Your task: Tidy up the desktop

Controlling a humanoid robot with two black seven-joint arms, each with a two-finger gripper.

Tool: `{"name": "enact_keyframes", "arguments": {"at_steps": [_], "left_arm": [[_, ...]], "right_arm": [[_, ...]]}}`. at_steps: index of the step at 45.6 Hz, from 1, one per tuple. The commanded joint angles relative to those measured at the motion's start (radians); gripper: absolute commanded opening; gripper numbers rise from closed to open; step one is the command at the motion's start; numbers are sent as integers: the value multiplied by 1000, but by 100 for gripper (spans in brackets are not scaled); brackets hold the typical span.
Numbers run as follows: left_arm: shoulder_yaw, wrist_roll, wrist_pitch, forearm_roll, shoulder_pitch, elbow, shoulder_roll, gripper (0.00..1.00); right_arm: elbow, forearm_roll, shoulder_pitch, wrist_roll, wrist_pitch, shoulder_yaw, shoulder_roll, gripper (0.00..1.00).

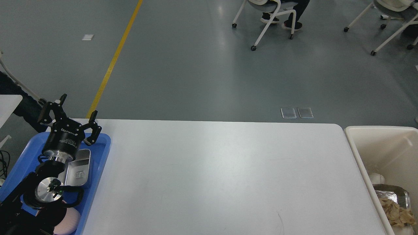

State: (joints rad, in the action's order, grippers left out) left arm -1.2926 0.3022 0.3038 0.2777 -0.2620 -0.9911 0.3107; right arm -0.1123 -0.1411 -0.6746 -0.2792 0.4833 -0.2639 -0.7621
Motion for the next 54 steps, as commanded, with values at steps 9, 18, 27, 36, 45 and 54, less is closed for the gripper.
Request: {"name": "enact_keyframes", "arguments": {"at_steps": [9, 18, 27, 36, 45, 54], "left_arm": [[1, 0, -23, 1, -6, 0, 7, 97], [1, 0, -29, 1, 3, -1, 8, 97], [-1, 0, -31, 1, 4, -3, 1, 97], [1, 3, -34, 0, 9, -20, -12, 97], [-4, 8, -35, 0, 36, -40, -21, 97], [-10, 9, -34, 0, 49, -57, -19, 97]], "right_arm": [[65, 61, -75, 289, -49, 54, 217, 100], [62, 61, -132, 479, -34, 48, 394, 100], [-7, -15, -129, 463, 14, -308, 509, 100], [-271, -29, -28, 463, 18, -552, 517, 100], [-703, -28, 190, 472, -15, -759, 484, 100], [-761, -26, 283, 476, -31, -824, 452, 100]]}}
